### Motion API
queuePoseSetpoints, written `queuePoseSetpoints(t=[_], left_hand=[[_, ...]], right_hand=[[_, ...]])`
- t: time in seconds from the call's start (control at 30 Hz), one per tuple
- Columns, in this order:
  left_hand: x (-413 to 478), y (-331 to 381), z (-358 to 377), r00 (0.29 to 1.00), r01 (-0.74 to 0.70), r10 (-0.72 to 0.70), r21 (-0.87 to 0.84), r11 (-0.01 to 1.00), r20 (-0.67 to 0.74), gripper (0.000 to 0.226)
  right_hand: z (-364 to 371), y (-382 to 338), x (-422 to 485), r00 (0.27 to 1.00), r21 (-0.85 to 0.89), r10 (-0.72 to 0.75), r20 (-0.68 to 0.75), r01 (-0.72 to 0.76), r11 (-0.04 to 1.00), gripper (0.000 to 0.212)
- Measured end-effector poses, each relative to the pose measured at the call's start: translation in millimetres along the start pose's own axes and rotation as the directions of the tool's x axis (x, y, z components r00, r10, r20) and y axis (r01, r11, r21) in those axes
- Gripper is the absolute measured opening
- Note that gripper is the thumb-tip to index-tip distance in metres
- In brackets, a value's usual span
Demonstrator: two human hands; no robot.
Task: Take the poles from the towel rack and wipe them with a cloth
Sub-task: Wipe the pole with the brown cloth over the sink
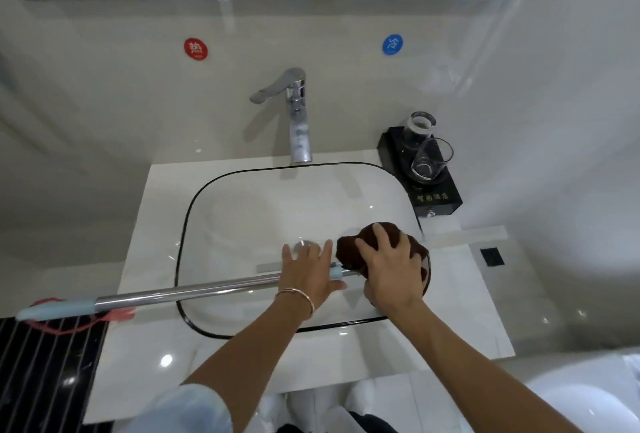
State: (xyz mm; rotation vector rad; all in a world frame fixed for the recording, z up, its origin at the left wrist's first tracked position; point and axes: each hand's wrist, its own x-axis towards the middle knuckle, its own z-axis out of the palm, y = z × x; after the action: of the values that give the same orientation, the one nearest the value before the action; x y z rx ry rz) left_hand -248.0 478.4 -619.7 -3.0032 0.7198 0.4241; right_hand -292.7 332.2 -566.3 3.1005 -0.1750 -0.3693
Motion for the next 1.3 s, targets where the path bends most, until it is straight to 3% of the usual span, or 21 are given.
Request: queuePoseSetpoints(t=[0.1,0.2,0.3,0.37,0.47,0.57,0.63,0.8,0.87,1.0,1.1,1.3], left_hand=[[11.3,-3.5,6.8,0.984,-0.042,0.048,0.035,0.998,-0.171,0.071],[17.1,-8.2,8.4,0.958,-0.059,0.076,0.072,0.996,-0.275,0.068],[21.0,-1.4,2.8,0.977,-0.034,0.044,0.054,0.998,-0.21,0.068],[25.5,8.2,-1.2,0.986,-0.014,0.014,-0.001,1.0,-0.165,0.068],[31.1,14.1,-2.7,0.987,-0.008,0.007,-0.005,1.0,-0.163,0.068],[33.7,10.1,0.5,0.982,-0.021,0.018,-0.017,1.0,-0.19,0.067],[35.5,7.0,0.0,0.985,-0.019,0.015,-0.02,1.0,-0.171,0.067],[46.3,11.9,-9.6,0.994,0.004,-0.003,0.009,1.0,-0.112,0.067],[50.4,14.8,-9.3,0.995,0.006,-0.003,0.027,1.0,-0.104,0.067],[53.9,16.9,-9.3,0.996,0.014,-0.014,0.008,1.0,-0.087,0.067],[54.4,13.3,-9.2,0.996,0.004,-0.005,-0.014,1.0,-0.084,0.066],[59.0,12.1,-11.8,0.998,-0.015,0.014,-0.012,1.0,-0.067,0.066]], right_hand=[[-5.8,30.1,5.7,0.998,-0.003,-0.066,0.021,0.066,0.998,0.062],[-14.1,89.2,15.9,0.996,-0.048,0.073,0.056,-0.071,0.996,0.056],[-18.2,124.7,22.1,0.974,-0.016,0.214,0.074,-0.213,0.977,0.059],[-15.8,103.4,22.9,0.986,0.03,0.158,0.054,-0.159,0.987,0.06],[-4.4,45.3,17.9,0.998,0.083,-0.051,-0.027,0.053,0.995,0.059],[-2.2,43.6,23.5,0.989,0.084,-0.142,-0.037,0.145,0.986,0.062],[-1.9,77.1,28.9,0.996,0.075,-0.089,-0.026,0.09,0.993,0.061],[-6.1,166.0,41.2,0.972,0.088,0.236,0.01,-0.236,0.968,0.064],[-6.5,149.2,43.0,0.982,0.086,0.19,-0.009,-0.189,0.978,0.063],[7.0,77.9,28.3,0.996,0.136,-0.064,-0.061,0.072,0.988,0.069],[6.2,91.8,31.8,0.991,0.102,-0.117,-0.069,0.123,0.987,0.073],[3.7,187.9,54.2,0.972,0.122,0.22,-0.079,-0.21,0.97,0.066]])
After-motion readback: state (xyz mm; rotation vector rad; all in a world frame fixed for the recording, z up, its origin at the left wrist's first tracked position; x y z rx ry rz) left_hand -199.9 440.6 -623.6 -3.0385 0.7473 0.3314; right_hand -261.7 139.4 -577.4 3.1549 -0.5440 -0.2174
